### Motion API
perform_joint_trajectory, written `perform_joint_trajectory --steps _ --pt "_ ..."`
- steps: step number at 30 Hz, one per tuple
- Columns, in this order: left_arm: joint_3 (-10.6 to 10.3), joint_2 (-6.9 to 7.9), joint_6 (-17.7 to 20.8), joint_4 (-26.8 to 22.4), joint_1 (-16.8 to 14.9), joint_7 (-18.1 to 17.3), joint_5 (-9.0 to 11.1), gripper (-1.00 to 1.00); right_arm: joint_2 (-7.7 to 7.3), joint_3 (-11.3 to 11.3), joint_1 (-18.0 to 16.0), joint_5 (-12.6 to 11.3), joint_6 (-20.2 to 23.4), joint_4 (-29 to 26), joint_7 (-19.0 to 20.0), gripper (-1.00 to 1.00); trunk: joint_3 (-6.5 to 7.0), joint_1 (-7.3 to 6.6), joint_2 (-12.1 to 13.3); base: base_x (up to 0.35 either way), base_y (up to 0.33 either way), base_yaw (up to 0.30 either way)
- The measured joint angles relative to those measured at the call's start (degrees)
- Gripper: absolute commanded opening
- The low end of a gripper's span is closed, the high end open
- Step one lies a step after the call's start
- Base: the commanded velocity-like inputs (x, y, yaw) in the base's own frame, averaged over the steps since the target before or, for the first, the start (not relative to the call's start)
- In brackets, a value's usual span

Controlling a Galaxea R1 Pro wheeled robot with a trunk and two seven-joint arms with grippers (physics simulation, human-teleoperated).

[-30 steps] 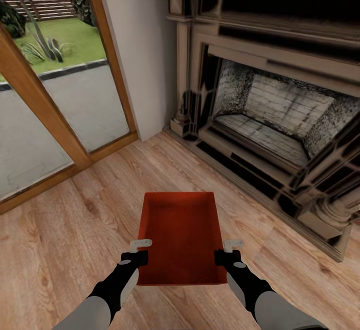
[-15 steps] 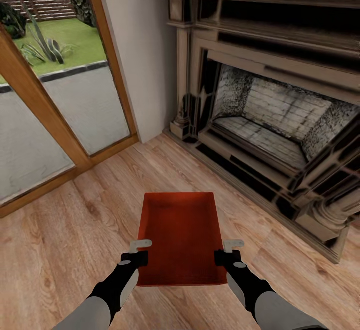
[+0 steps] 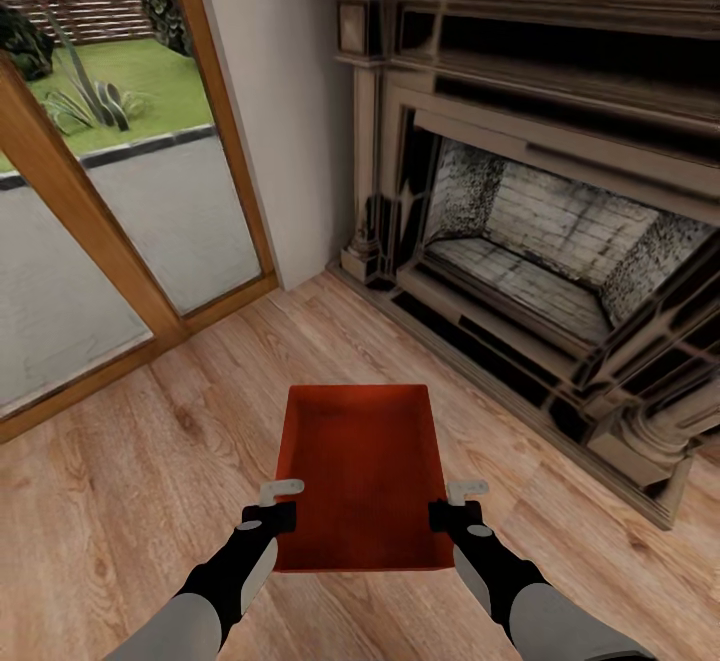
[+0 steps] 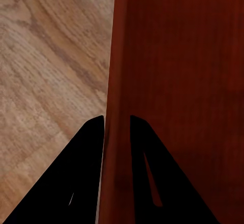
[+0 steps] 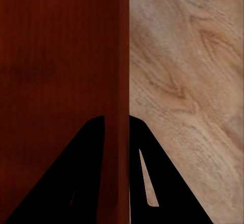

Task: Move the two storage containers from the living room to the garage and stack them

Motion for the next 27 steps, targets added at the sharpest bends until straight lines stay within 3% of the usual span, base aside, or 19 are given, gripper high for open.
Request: perform_joint_trajectory --steps 27 --pt "0.0 0.08 0.0 0.1 0.0 0.0 0.2 -1.0 0.14 -0.2 0.0 0.3 0.3 -0.1 -0.1 -1.0 4.85 -5.93 10.8 0.0 0.0 0.0"
